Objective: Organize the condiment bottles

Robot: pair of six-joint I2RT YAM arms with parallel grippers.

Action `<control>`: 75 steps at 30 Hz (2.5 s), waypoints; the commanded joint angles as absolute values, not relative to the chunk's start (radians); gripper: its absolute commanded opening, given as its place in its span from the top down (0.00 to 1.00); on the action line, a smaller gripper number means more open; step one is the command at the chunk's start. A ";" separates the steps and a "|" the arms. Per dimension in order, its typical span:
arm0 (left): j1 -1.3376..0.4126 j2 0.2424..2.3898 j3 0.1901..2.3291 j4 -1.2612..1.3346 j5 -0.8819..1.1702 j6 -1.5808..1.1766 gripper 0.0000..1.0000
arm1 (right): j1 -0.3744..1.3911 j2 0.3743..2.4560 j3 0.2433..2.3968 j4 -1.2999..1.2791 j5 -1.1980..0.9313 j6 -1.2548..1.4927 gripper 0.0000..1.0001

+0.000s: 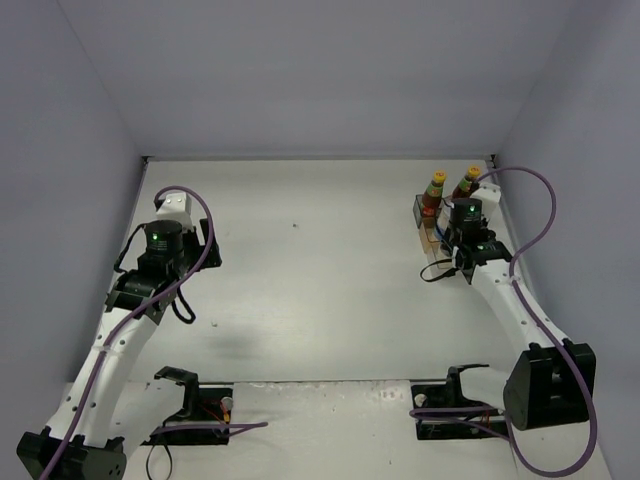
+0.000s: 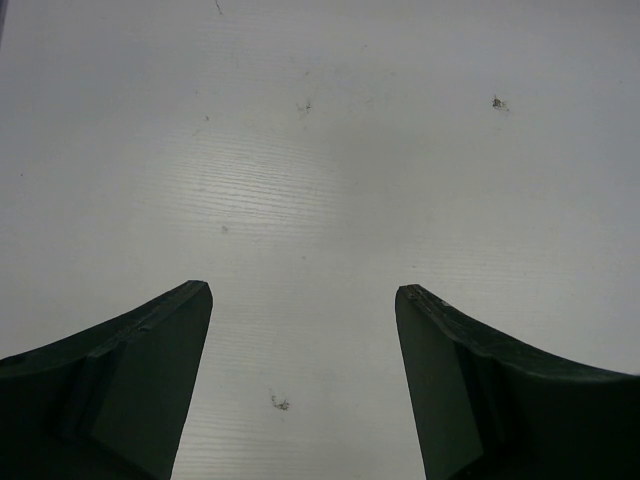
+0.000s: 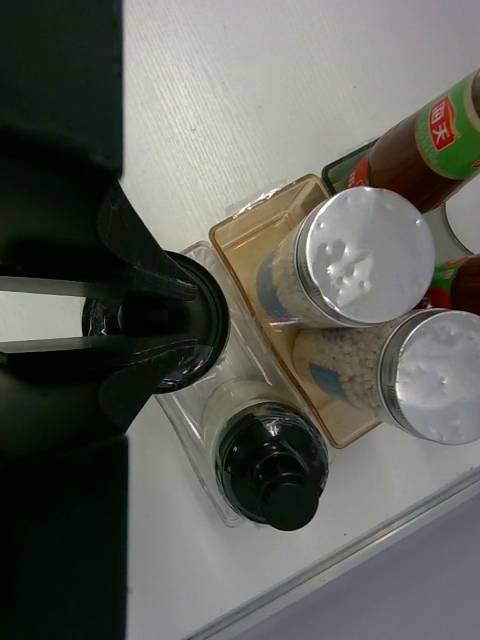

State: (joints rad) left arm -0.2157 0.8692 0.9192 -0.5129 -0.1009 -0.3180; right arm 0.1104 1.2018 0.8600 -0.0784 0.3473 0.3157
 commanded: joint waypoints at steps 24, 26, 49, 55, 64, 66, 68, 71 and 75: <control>-0.210 0.865 0.936 -0.443 -0.100 -0.328 0.26 | 0.109 1.043 0.926 0.003 0.278 0.310 0.23; -0.212 0.864 0.936 -0.443 -0.101 -0.327 0.26 | 0.109 0.988 0.948 -0.056 0.244 0.281 0.20; -0.215 0.658 0.824 -0.555 -0.044 -0.337 0.26 | 0.462 0.660 0.835 -0.147 -0.348 0.176 0.00; -0.213 0.621 0.770 -0.578 -0.081 -0.339 0.26 | 0.535 0.696 0.818 -0.143 -0.318 0.195 0.00; -0.213 0.640 0.738 -0.583 -0.101 -0.341 0.26 | 0.541 0.719 0.819 -0.158 -0.276 0.198 0.00; -0.212 0.640 0.733 -0.583 -0.101 -0.341 0.26 | 0.541 0.715 0.819 -0.161 -0.261 0.201 0.00; -0.212 0.640 0.732 -0.584 -0.104 -0.341 0.26 | 0.541 0.715 0.824 -0.169 -0.241 0.206 0.00; -0.213 0.643 0.732 -0.584 -0.101 -0.341 0.26 | 0.541 0.722 0.828 -0.170 -0.229 0.209 0.00; -0.212 0.646 0.732 -0.586 -0.091 -0.342 0.26 | 0.541 0.730 0.828 -0.172 -0.219 0.213 0.00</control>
